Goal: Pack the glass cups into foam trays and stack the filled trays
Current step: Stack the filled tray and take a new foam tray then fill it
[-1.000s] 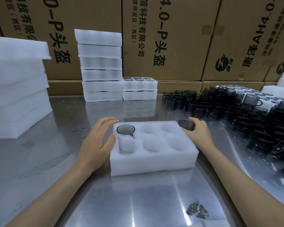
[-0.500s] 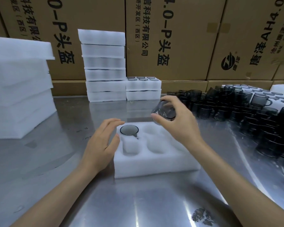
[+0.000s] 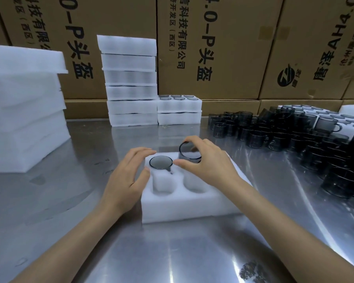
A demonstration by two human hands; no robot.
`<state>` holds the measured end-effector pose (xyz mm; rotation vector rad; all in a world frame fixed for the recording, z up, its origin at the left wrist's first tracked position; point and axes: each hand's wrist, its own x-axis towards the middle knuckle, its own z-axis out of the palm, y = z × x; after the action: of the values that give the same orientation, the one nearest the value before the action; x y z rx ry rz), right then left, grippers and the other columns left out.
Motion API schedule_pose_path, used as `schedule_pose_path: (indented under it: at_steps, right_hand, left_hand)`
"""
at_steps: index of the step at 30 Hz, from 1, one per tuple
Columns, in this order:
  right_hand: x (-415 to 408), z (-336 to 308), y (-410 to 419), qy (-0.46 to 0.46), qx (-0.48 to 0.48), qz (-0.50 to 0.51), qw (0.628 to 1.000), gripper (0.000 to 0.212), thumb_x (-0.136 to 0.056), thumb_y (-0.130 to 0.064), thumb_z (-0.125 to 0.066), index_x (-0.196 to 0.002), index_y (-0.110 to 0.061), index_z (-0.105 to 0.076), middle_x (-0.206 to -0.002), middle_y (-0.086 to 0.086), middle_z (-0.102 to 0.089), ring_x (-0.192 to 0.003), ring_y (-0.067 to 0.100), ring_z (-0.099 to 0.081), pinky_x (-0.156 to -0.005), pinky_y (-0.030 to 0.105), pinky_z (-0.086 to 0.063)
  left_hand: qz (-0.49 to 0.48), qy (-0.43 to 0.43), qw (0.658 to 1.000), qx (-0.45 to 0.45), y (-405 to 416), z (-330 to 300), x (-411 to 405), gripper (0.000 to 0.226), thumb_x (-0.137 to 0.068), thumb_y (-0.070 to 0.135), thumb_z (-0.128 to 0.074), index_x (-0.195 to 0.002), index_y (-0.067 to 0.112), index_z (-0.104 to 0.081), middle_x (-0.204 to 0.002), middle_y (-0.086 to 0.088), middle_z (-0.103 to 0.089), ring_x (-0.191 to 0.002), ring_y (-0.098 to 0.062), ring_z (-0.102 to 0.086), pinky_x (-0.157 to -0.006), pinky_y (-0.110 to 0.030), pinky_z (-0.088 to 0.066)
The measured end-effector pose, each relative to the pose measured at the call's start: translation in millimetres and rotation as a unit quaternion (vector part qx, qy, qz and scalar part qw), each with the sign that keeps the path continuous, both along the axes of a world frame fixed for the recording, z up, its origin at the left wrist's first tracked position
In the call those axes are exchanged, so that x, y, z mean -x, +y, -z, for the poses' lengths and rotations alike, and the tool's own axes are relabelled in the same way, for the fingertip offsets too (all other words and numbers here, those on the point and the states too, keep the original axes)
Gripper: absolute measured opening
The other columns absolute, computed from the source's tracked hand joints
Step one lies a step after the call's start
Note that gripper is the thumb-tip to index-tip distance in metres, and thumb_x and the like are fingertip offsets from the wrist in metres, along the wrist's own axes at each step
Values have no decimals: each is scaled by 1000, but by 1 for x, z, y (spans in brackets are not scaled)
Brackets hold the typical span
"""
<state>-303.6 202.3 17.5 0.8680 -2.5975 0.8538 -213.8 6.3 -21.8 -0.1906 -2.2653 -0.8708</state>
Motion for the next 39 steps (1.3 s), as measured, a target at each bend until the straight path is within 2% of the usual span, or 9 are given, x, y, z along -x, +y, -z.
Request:
schedule_pose_path:
  at_steps: [4, 7, 11, 15, 18, 23, 26, 32, 39]
  right_hand:
    - [1, 1, 1, -11, -13, 5, 1000, 70, -69, -76, -54, -130, -44, -40, -117, -13, -56, -110, 8, -54, -86, 31, -47]
    - [0, 1, 3, 6, -37, 16, 999, 81, -73, -77, -47, -143, -40, -29, -128, -15, -54, -118, 11, -47, -83, 29, -42]
    - [0, -3, 15, 31, -20, -1, 999, 62, -89, -62, -39, -146, -40, -27, -141, -21, -43, -128, 7, -34, -88, 26, -31]
    - [0, -6, 32, 1, -30, -65, 997, 48, -100, -33, -30, -147, -40, -22, -146, -35, -16, -131, -17, -12, -109, 22, -18]
    - [3, -5, 35, -45, -74, -83, 993, 46, -102, -36, -28, -147, -40, -22, -150, -32, -13, -139, -9, -8, -114, 25, -10]
    - [4, -8, 32, -54, -100, -74, 991, 45, -100, -47, -28, -145, -42, -28, -150, -32, -17, -138, -8, -16, -106, 18, -15]
    - [2, -7, 29, -64, -145, -57, 986, 45, -100, -47, -26, -145, -41, -29, -151, -29, -20, -139, -5, -15, -101, 21, -18]
    - [-2, -6, 27, -85, -215, -54, 971, 55, -97, -57, -21, -148, -38, -20, -154, -27, -11, -143, -2, -6, -108, 31, -18]
    - [-4, -1, 26, -87, -225, -53, 969, 64, -94, -63, -17, -151, -34, -10, -156, -22, -3, -144, 1, 0, -117, 34, -7]
  left_hand:
    - [49, -55, 997, -9, 5, -12, 3, 42, -84, 52, -36, -125, 50, -42, -131, 24, -46, -124, 6, -40, -103, -23, -34]
    - [91, -110, 990, 15, 13, -24, 6, 55, -82, 59, -37, -136, 48, -36, -143, 29, -35, -134, 8, -28, -112, -28, -25]
    - [107, -144, 976, 119, 21, -37, 5, 64, -85, 61, -32, -145, 47, -19, -151, 33, -14, -138, 15, -8, -118, -27, -11]
    - [92, -162, 950, 252, 27, -43, 7, 64, -85, 62, -22, -142, 47, 2, -150, 34, 8, -137, 15, 12, -115, -18, 7]
    - [90, -190, 940, 270, 28, -42, 9, 62, -88, 55, -25, -143, 46, 1, -151, 33, 7, -136, 15, 15, -115, -19, 10]
    - [98, -226, 938, 246, 26, -41, 9, 58, -86, 55, -24, -138, 53, 0, -147, 38, 6, -135, 18, 12, -112, -16, 9]
    - [93, -249, 931, 249, 27, -40, 11, 64, -84, 56, -23, -145, 47, -5, -148, 36, 3, -138, 14, 8, -113, -18, 7]
    - [95, -278, 926, 235, 30, -43, 12, 67, -80, 57, -27, -145, 45, -19, -149, 34, -7, -139, 11, 2, -111, -19, 4]
    - [82, -261, 933, 235, 29, -30, 10, 60, -93, 64, -29, -146, 45, -10, -152, 32, -2, -139, 12, 6, -111, -18, 11]
